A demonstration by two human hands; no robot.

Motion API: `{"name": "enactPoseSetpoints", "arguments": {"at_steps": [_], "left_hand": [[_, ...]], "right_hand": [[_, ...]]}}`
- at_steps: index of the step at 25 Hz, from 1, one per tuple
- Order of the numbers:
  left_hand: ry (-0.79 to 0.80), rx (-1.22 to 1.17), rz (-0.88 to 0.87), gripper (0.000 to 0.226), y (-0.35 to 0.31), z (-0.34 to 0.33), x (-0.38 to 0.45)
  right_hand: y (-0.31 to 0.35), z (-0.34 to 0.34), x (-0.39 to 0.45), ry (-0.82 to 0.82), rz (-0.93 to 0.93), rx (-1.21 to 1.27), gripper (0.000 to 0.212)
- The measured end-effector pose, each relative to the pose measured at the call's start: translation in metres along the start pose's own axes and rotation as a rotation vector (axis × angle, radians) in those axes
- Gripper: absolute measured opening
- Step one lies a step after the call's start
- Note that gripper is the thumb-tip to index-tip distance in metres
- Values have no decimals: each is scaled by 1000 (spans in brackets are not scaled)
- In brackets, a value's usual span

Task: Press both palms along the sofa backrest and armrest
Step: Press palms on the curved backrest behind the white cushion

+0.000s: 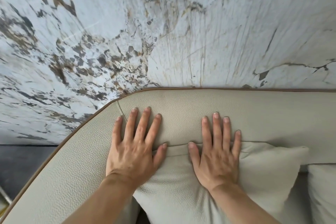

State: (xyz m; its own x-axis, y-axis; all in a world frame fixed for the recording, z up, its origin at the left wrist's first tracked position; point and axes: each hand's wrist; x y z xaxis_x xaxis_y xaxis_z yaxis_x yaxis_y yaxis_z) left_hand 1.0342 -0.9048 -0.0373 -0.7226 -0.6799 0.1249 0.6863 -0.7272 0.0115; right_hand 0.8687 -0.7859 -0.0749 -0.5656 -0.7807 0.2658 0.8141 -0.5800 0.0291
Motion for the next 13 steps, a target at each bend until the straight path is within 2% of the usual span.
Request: {"name": "enactPoseSetpoints", "arguments": {"at_steps": [5, 9, 13], "left_hand": [[3, -36, -3, 73, 2, 0, -2], [20, -99, 15, 71, 1, 15, -8], [53, -141, 45, 70, -3, 33, -31]], "right_hand": [[4, 11, -3, 45, -2, -7, 73], [-4, 43, -5, 154, 48, -13, 71], [-6, 80, -23, 170, 75, 51, 70]]}}
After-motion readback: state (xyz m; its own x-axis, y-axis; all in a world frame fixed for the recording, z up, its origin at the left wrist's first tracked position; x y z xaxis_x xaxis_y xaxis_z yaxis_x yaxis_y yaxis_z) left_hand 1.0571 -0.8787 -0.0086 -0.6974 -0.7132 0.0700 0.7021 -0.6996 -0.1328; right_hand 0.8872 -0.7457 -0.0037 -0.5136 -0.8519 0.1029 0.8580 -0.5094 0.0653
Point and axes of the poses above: each hand's wrist, its own x-axis towards the middle knuckle, its own z-axis out of the back of the hand, y = z × x, and after that the axes turned 4 degrees about -x, right-handed
